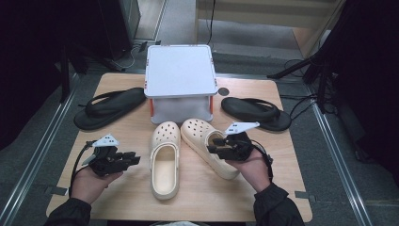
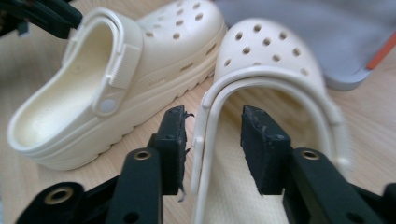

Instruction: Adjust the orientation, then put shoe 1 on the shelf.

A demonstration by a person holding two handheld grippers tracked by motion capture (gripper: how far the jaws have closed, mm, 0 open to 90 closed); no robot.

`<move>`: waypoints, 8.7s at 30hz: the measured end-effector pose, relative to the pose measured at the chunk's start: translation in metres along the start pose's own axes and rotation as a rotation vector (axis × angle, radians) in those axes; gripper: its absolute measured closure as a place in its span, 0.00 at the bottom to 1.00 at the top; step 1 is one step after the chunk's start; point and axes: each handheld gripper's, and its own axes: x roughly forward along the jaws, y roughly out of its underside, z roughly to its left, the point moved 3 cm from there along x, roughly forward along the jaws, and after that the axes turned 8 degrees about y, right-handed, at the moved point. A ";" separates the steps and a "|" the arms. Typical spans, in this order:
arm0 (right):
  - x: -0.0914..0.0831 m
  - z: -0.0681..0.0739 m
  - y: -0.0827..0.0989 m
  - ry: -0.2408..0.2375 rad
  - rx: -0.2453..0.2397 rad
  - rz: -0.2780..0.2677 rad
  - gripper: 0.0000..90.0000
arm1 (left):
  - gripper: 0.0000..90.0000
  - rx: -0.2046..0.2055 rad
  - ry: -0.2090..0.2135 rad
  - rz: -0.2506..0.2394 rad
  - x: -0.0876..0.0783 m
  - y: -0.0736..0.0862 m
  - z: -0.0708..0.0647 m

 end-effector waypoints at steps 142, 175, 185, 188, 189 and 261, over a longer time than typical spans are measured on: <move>-0.005 0.036 0.026 0.074 0.184 -0.008 0.60 | 1.00 0.082 -0.029 -0.064 0.008 -0.195 0.047; 0.052 0.057 0.010 0.111 0.178 0.053 0.52 | 1.00 0.093 -0.033 -0.057 0.013 -0.198 0.054; 0.064 0.052 0.004 0.134 0.224 0.066 0.67 | 1.00 0.093 -0.035 -0.057 0.013 -0.198 0.053; 0.063 0.051 0.004 0.137 0.239 0.062 0.70 | 1.00 0.093 -0.037 -0.057 0.013 -0.198 0.053; 0.063 0.050 0.004 0.144 0.248 0.059 0.71 | 1.00 0.093 -0.038 -0.057 0.013 -0.198 0.053; 0.134 -0.010 -0.086 0.295 0.316 0.015 0.67 | 1.00 0.084 -0.022 -0.071 0.012 -0.196 0.055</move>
